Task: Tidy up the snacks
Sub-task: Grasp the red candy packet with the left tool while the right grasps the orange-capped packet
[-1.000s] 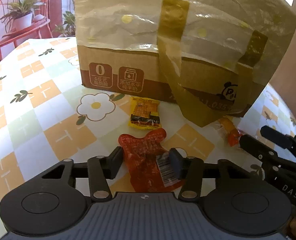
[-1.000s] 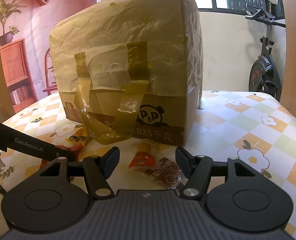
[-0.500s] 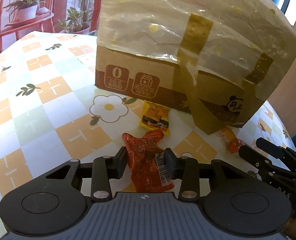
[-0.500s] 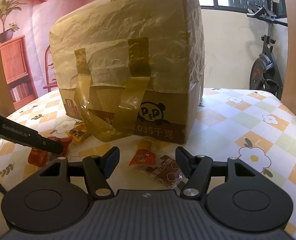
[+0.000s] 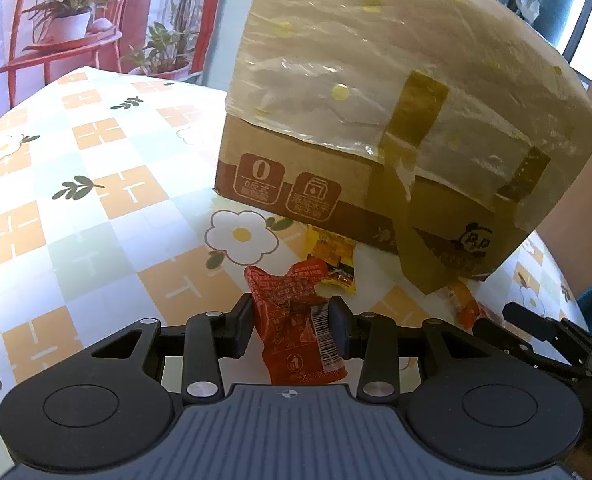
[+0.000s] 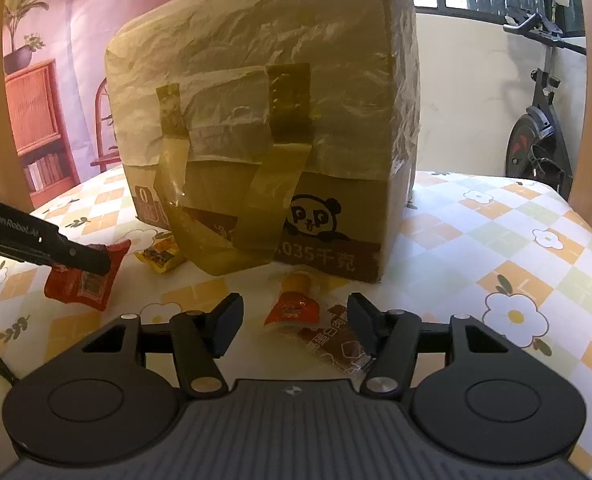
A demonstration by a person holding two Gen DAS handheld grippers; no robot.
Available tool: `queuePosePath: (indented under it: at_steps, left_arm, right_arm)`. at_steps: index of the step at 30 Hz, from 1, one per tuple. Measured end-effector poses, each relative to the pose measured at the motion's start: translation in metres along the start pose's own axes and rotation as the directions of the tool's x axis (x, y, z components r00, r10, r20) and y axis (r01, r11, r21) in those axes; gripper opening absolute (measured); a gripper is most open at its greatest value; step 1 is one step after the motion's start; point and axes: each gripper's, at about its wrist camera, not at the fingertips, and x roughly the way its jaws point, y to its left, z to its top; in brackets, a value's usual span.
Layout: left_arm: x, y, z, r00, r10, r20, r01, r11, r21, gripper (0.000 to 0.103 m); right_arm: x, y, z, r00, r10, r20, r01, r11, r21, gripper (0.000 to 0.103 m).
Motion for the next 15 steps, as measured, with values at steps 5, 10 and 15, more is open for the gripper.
queuePosePath:
  at_steps: [5,10,15]
  left_arm:
    - [-0.006,0.008,0.001,1.000,-0.013,0.026,0.014,1.000,-0.026,0.042]
    - [-0.005,0.018,0.001,1.000,-0.016,0.019,0.017,0.998,-0.058,0.042]
    - [-0.008,0.024,0.000,0.999,-0.024,0.031,0.026,0.998,-0.064,0.042]
  right_arm:
    - [0.002,-0.001,0.007,0.999,0.017,-0.036,-0.017,1.000,0.013,0.056]
    - [0.015,0.005,0.022,0.998,0.022,-0.066,-0.024,0.999,-0.025,0.056]
    - [0.042,0.010,0.028,0.994,-0.017,-0.110,0.014,0.999,-0.029,0.055]
